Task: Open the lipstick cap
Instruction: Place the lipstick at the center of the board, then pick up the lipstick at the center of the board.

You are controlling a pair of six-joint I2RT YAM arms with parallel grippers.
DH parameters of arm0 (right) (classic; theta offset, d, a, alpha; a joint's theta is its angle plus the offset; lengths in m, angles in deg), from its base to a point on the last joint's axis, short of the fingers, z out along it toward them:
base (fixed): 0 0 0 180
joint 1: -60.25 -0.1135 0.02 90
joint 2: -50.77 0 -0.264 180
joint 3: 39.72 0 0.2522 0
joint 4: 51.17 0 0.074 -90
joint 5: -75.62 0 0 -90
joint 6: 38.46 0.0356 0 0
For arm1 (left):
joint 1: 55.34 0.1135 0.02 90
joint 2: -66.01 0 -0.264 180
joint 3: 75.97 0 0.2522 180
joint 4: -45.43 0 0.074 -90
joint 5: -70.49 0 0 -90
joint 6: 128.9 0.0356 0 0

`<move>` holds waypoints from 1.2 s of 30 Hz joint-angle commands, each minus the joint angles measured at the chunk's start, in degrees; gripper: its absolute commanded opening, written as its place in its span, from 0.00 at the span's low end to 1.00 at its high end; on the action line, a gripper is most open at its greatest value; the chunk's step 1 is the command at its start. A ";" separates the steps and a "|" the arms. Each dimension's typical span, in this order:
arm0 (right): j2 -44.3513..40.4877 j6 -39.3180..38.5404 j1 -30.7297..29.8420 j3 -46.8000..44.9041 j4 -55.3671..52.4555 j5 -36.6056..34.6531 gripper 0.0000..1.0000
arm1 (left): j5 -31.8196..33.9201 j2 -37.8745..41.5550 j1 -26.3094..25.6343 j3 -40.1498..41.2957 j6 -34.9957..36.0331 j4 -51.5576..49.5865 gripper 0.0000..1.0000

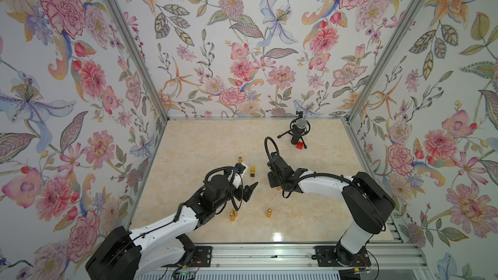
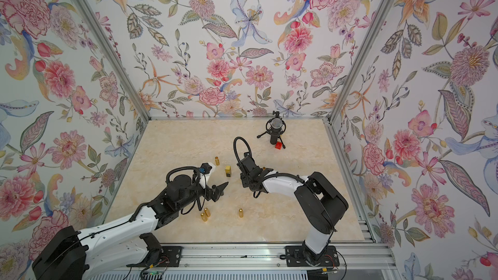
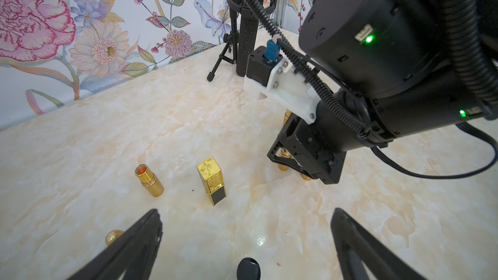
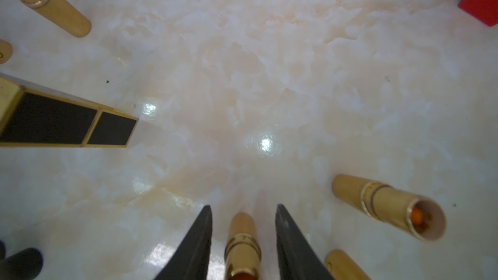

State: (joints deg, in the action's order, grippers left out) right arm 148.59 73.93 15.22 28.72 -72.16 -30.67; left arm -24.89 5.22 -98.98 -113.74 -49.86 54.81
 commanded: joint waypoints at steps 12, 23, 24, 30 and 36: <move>-7.75 -6.48 -1.14 7.86 -3.83 13.70 0.54 | 6.25 2.16 2.55 -0.24 -1.81 -2.15 0.99; 2.90 -13.76 -1.37 15.44 -5.38 20.86 0.59 | 11.67 5.97 6.03 1.06 -5.01 -5.91 0.99; 3.86 -14.31 -1.37 16.17 -5.61 21.40 0.59 | 11.65 6.48 6.47 1.41 -5.19 -5.91 0.99; 8.46 -15.97 -1.07 19.86 -7.07 18.48 0.62 | 11.77 8.61 8.00 2.34 -5.83 -5.95 0.99; 11.19 -17.11 -0.85 21.91 -7.68 16.84 0.60 | 11.23 8.73 8.55 2.40 -5.83 -6.08 0.99</move>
State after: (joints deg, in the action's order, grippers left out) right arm 158.43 58.79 14.12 48.96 -78.15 -12.45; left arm -14.53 13.33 -91.22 -112.24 -54.43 49.63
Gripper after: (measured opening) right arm 0.602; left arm 0.989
